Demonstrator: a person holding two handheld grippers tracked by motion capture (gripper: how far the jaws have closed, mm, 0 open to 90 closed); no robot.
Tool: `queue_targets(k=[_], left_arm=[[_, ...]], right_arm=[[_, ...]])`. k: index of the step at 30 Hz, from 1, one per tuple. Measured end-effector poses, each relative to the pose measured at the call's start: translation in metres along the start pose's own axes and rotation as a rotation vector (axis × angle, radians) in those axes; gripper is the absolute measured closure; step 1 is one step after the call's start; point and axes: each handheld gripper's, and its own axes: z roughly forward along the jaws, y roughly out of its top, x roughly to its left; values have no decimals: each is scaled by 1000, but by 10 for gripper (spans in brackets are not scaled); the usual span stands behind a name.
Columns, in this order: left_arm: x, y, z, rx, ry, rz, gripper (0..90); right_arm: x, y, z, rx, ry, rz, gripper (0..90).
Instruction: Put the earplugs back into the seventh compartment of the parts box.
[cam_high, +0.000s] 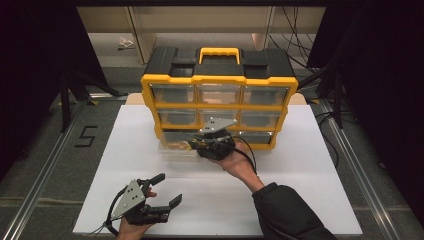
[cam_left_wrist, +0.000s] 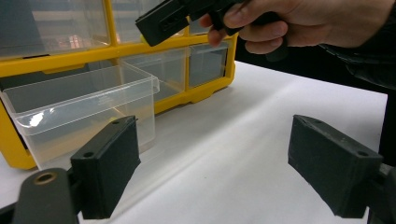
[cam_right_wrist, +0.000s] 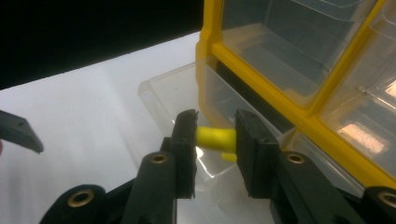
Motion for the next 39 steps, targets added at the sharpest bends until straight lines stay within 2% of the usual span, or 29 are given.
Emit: queue_targets(k=[16, 33, 36, 38, 39], left_arm=[[0, 0, 0, -1, -1, 1, 163], [0, 0, 0, 0, -2, -2, 163], [0, 0, 0, 1, -2, -3, 163], [0, 0, 0, 1, -3, -3, 163], [0, 0, 0, 1, -3, -3, 163]], right_arm=[[-2, 10, 17, 4, -7, 17, 702], [-6, 12, 28, 28, -22, 24, 689], [-6, 12, 31, 34, -20, 29, 652], [-7, 11, 33, 45, -14, 50, 540], [-7, 11, 33, 45, -14, 50, 540]])
